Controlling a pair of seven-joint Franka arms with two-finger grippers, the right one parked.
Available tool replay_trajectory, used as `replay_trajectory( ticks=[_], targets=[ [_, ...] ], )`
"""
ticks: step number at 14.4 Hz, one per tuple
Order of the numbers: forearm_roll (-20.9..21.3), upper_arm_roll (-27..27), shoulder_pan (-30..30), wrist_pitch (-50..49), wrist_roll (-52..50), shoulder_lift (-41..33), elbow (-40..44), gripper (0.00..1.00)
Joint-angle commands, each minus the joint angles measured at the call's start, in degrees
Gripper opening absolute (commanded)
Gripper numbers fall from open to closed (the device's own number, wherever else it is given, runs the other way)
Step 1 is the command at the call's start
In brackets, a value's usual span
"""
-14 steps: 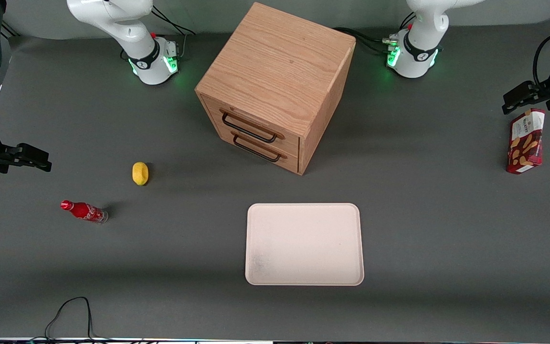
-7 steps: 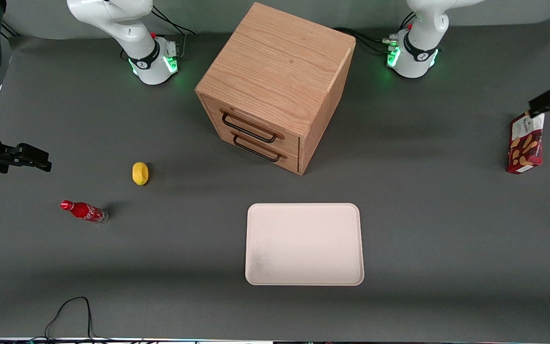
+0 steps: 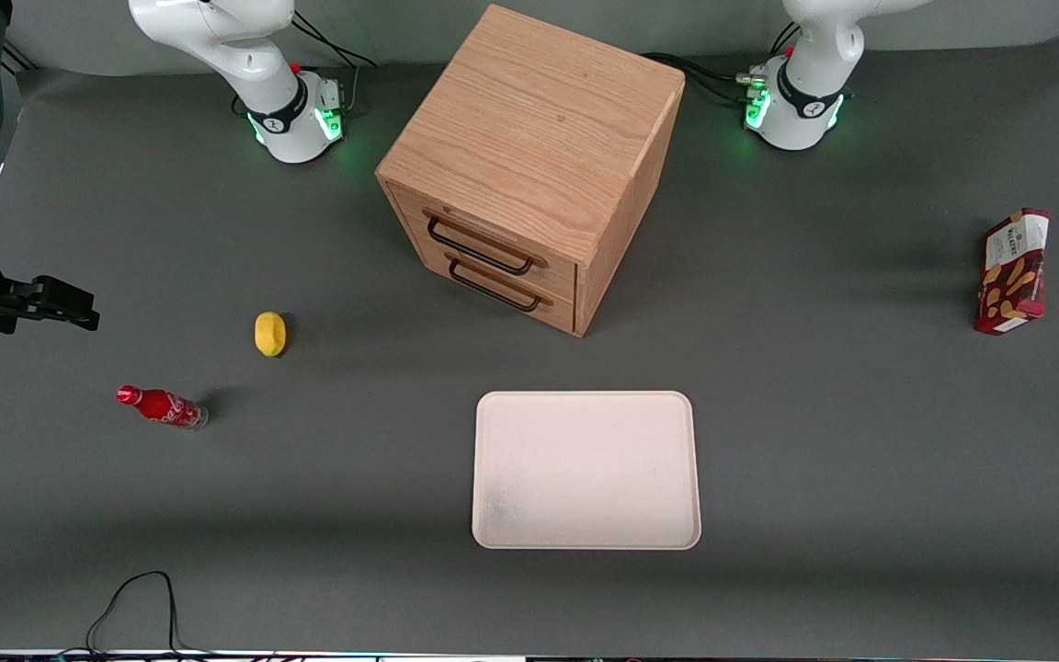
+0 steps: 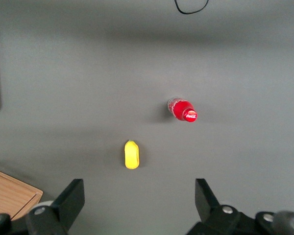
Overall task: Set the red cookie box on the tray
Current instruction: 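Lower the open left gripper over the upright red cookie box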
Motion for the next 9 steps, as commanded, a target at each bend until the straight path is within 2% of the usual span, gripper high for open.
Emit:
replay_trajectory(
  ticks=[1, 7, 9],
  targets=[
    [0.48, 1.52, 1.7, 11.51, 6.13, 0.77, -9.18, 1.0],
    [-0.22, 1.52, 3.47, 19.98, 11.24, 8.42, -11.84, 1.0],
    [-0.22, 1.52, 3.91, 22.27, 13.35, 10.61, -12.46, 0.97]
  ],
)
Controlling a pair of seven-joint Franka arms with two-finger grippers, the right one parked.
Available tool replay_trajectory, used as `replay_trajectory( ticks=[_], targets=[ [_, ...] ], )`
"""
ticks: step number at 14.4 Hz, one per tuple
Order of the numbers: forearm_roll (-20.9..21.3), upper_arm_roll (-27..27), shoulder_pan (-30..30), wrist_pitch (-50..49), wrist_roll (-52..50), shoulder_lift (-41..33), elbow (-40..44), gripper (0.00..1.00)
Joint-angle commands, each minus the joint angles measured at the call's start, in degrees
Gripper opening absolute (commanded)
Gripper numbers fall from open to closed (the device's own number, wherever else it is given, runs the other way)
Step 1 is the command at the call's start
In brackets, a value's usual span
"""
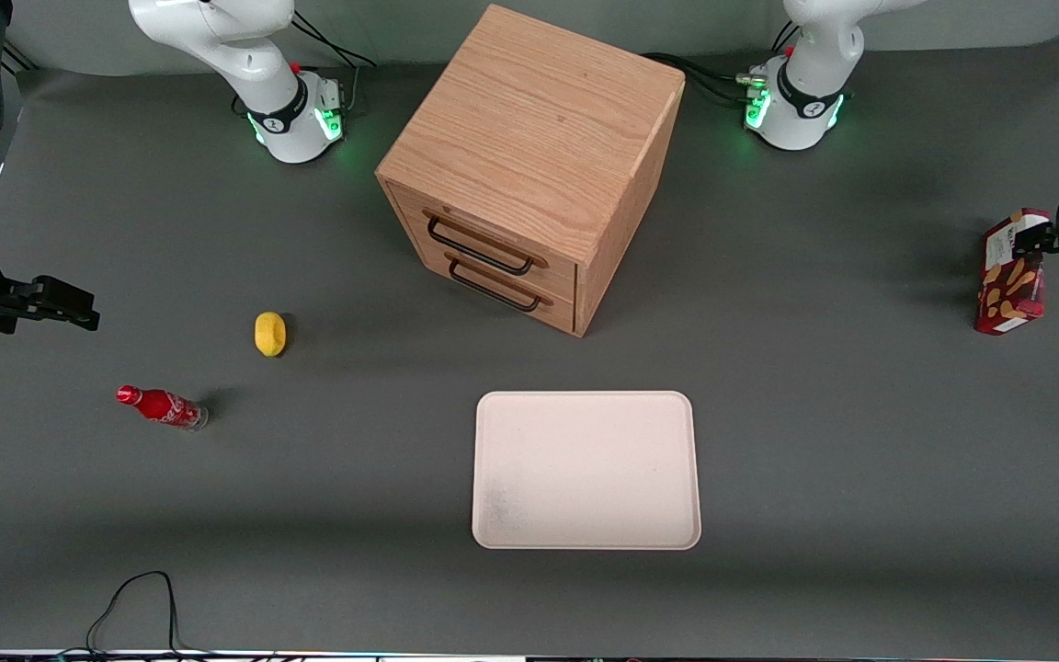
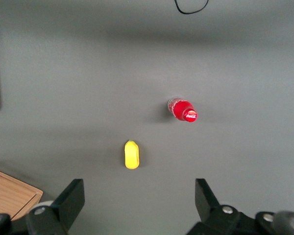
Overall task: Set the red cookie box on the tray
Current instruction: 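Lower the open left gripper over the upright red cookie box, then close the left gripper on the red cookie box and lift it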
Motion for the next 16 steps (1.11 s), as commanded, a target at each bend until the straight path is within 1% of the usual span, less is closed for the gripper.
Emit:
replay_trajectory(
  ticks=[1, 2, 3, 4, 5, 9, 11, 14, 16],
  targets=[
    [-0.29, -0.17, 1.54, 2.99, 4.66, 2.25, -0.94, 0.89],
    [-0.72, -0.17, 1.54, 3.35, 6.25, 2.96, -0.94, 0.78],
    [-1.42, -0.17, 1.54, 3.44, 6.7, 3.4, -0.94, 0.61],
    [-1.43, -0.17, 1.54, 3.44, 6.7, 3.67, -0.85, 0.34],
    [-1.43, -0.17, 1.54, 3.27, 6.79, 3.67, -0.94, 0.0],
    [-1.43, -0.35, 1.02, 1.95, 6.7, 2.97, -0.15, 0.0],
    [-1.52, -1.05, 0.14, -1.11, 6.26, 1.66, 2.65, 0.0],
    [-1.78, -5.08, -1.44, -12.16, 2.5, -0.1, 10.63, 0.0],
    [-1.87, -8.5, -2.85, -23.39, -1.54, -0.29, 19.84, 0.0]
  ],
)
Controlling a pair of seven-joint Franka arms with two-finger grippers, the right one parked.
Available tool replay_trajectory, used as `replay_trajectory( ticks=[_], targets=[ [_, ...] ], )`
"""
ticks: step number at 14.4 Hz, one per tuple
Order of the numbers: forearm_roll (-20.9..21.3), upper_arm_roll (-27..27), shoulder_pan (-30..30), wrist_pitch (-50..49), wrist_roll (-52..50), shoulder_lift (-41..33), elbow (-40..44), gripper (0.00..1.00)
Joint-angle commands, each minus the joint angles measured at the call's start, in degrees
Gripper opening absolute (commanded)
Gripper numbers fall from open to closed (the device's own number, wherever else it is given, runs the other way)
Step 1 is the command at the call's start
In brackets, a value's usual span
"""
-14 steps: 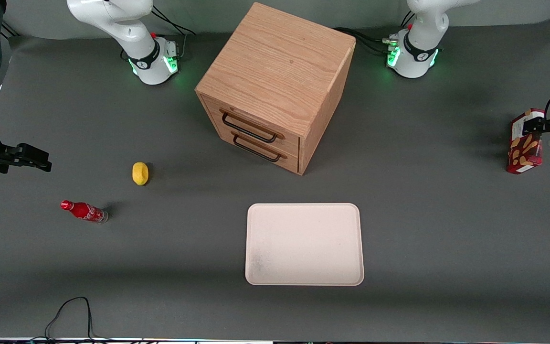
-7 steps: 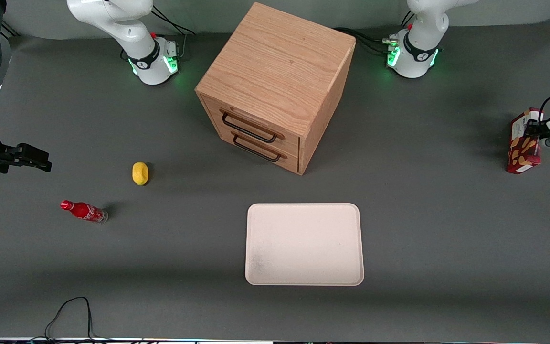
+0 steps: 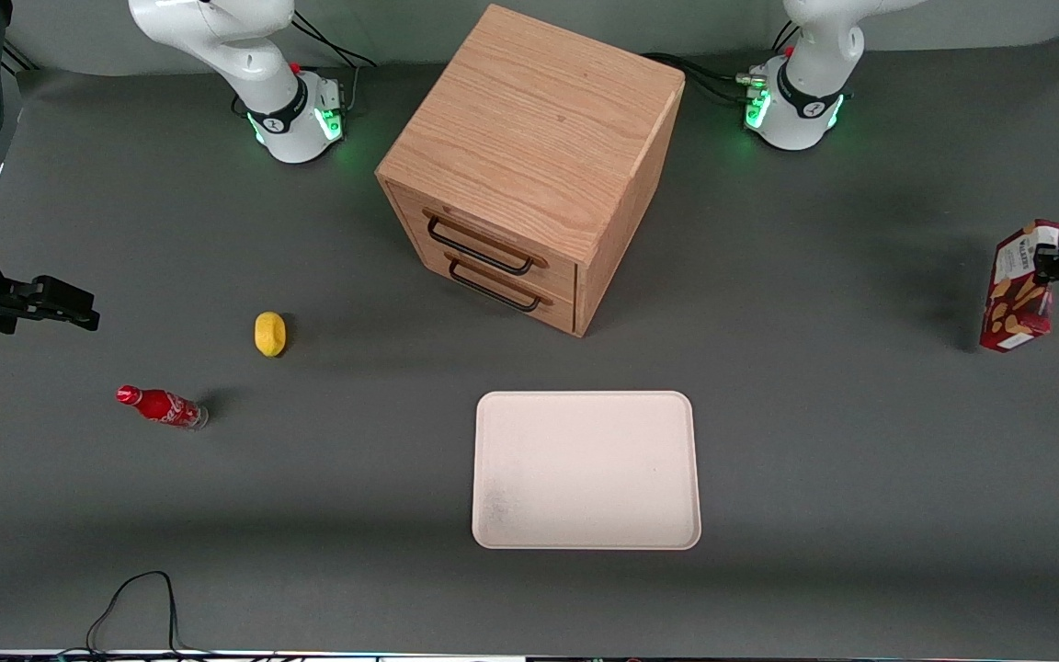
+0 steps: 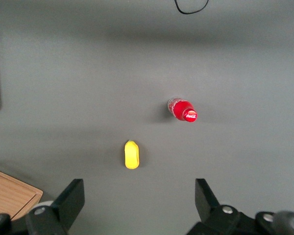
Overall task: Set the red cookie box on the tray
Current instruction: 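Close the left gripper on the red cookie box and lift it, then carry the held cookie box with the left gripper over the cream tray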
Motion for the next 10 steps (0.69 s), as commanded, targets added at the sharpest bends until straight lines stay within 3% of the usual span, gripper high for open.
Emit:
replay_trajectory(
  ticks=[1, 3, 6, 10],
  targets=[
    [-0.39, -4.37, -2.81, -16.09, -6.55, -1.11, 13.22, 0.0],
    [-0.48, -9.37, -4.57, -24.2, -13.57, -0.32, 22.1, 0.0],
    [-5.56, -16.76, -7.11, -34.92, -28.93, 3.7, 34.58, 0.0],
    [-6.63, -25.81, -12.83, -35.92, -52.23, 13.62, 47.42, 0.0]
  ],
)
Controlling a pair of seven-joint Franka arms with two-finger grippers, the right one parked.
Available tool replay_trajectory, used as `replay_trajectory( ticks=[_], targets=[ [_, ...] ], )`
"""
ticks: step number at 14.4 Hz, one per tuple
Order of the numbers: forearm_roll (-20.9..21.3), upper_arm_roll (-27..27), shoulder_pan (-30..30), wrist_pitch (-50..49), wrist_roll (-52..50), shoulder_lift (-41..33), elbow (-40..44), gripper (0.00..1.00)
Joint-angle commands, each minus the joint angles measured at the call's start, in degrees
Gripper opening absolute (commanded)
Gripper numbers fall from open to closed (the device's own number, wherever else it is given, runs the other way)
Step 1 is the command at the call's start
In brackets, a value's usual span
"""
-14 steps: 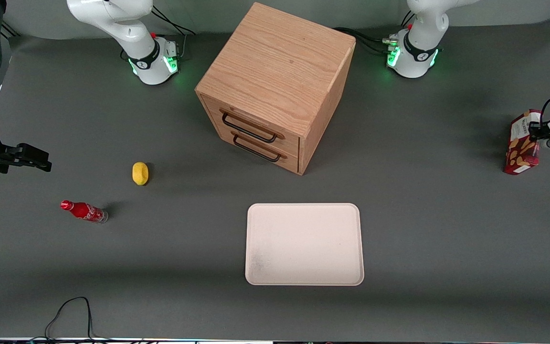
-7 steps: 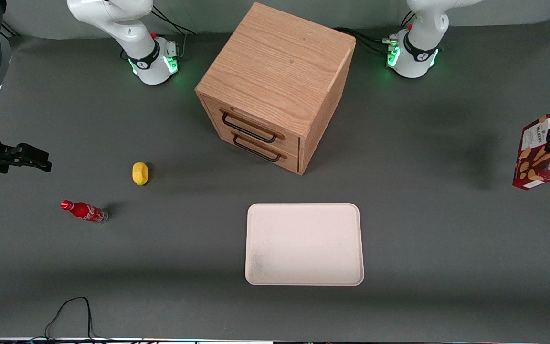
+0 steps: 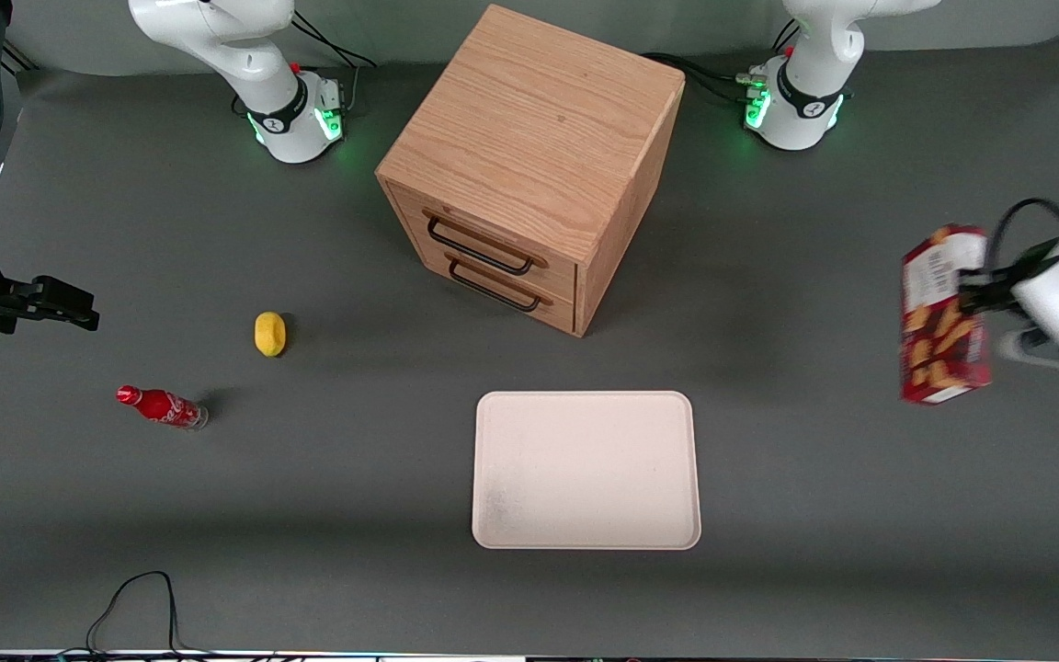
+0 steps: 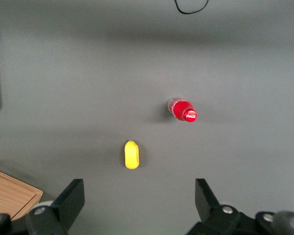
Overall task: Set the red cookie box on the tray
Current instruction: 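Carry the held cookie box with the left gripper over the cream tray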
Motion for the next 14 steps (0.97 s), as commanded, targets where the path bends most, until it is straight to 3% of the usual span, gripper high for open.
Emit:
replay_trajectory(
  ticks=[1, 9, 14],
  targets=[
    [-0.57, -4.06, -4.22, -1.87, -13.86, 12.1, 13.58, 0.0],
    [-1.1, -3.46, -14.95, 20.97, -26.1, 30.13, 18.0, 0.0],
    [-0.93, -0.56, -18.21, 25.9, -30.25, 34.11, 17.3, 0.01]
  ],
)
